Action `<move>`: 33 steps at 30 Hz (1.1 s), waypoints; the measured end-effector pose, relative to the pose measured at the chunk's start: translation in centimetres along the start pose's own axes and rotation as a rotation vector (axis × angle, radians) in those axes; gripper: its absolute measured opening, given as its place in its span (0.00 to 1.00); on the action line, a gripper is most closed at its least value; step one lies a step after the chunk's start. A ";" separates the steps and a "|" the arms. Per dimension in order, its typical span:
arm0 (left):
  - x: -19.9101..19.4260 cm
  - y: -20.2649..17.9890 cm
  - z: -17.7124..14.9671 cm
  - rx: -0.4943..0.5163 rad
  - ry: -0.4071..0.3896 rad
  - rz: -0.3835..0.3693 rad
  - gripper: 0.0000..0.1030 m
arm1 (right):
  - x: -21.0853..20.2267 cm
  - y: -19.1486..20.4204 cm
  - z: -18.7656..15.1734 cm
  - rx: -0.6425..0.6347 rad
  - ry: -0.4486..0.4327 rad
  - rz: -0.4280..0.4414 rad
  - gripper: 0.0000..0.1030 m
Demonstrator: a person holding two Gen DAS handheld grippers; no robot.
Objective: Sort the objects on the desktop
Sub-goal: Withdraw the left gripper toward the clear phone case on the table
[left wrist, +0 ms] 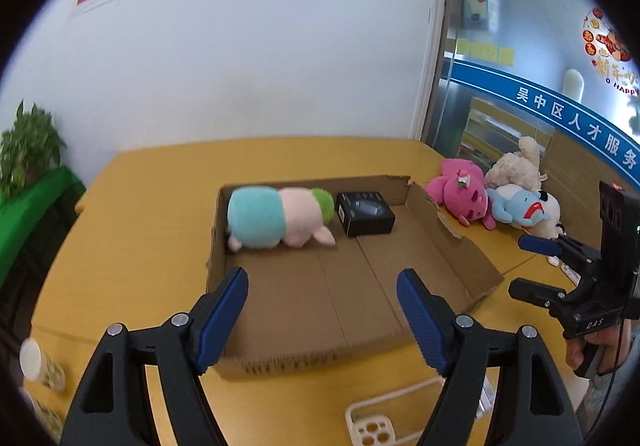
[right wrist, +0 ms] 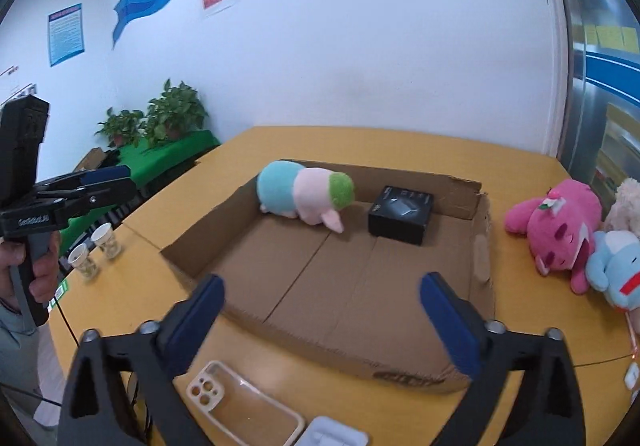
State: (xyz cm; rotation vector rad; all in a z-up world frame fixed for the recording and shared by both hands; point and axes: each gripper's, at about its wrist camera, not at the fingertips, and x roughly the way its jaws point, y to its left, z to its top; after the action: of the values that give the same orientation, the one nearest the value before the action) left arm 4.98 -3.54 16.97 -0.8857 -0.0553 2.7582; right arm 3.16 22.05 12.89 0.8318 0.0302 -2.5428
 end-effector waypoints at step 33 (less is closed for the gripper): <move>6.6 -6.0 -13.9 -0.082 0.356 -0.228 0.75 | 2.2 -1.3 -19.4 0.055 0.397 -0.127 0.81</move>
State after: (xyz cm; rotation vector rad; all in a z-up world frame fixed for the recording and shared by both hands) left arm 9.19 3.38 2.53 -1.2909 -0.1934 2.3682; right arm 11.80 25.43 -4.33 1.3840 0.1429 -2.4601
